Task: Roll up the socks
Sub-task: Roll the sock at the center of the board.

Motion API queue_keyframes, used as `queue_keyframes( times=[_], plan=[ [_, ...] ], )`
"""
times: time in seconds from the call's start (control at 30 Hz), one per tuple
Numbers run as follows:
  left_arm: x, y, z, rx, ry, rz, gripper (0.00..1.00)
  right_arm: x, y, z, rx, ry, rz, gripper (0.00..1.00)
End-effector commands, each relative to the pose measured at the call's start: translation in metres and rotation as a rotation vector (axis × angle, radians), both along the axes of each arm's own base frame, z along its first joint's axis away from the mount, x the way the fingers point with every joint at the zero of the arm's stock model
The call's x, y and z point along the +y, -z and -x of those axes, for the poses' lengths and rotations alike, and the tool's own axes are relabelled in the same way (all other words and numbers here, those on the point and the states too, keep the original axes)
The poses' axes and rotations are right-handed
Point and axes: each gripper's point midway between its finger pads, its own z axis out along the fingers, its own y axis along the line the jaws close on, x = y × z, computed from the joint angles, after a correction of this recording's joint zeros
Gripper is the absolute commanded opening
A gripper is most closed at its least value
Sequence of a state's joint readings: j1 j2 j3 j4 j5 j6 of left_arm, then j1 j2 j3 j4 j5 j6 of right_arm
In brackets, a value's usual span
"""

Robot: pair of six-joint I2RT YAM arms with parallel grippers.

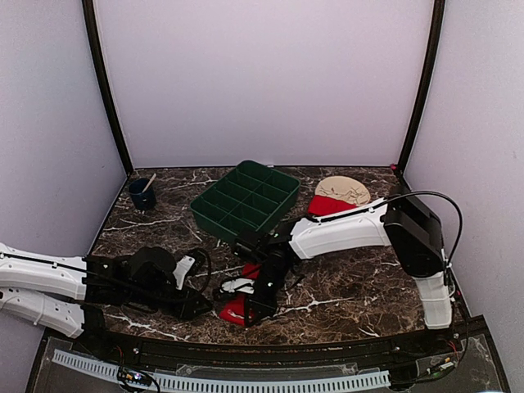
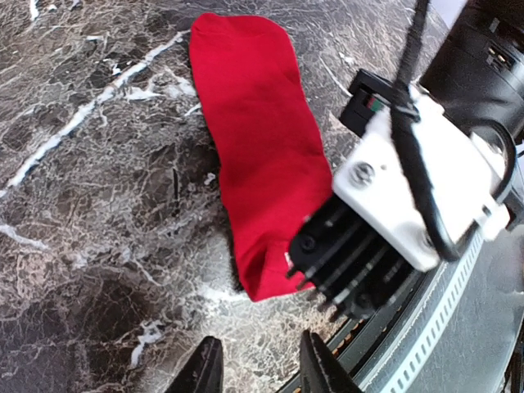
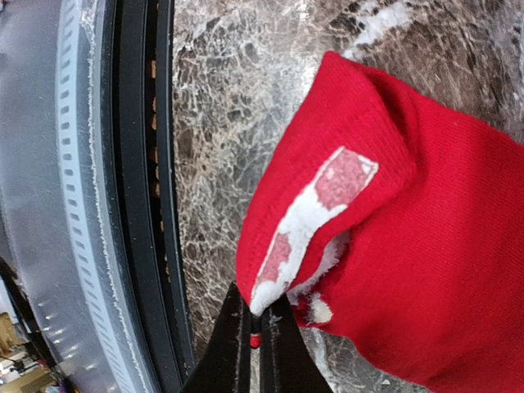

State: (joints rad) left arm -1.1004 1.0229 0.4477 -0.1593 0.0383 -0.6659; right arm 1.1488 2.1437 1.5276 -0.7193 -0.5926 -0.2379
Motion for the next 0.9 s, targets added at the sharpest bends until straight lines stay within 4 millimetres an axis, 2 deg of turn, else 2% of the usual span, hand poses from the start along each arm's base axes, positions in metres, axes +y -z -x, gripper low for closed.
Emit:
queue_keyframes(
  times=[0.0,0.43,0.87],
  plan=[
    [0.0,0.001,0.005,-0.036,0.041,-0.026,0.34,0.004,-0.006,-0.001,0.101,0.026,-0.018,0.0],
    [-0.035,-0.015,0.023,-0.173,0.268,-0.042,0.34,0.009,-0.009,-0.002,0.257,0.038,-0.037,0.0],
    [-0.053,-0.005,0.031,-0.282,0.433,-0.164,0.36,0.01,-0.008,0.0,0.305,0.03,-0.033,0.0]
  ],
)
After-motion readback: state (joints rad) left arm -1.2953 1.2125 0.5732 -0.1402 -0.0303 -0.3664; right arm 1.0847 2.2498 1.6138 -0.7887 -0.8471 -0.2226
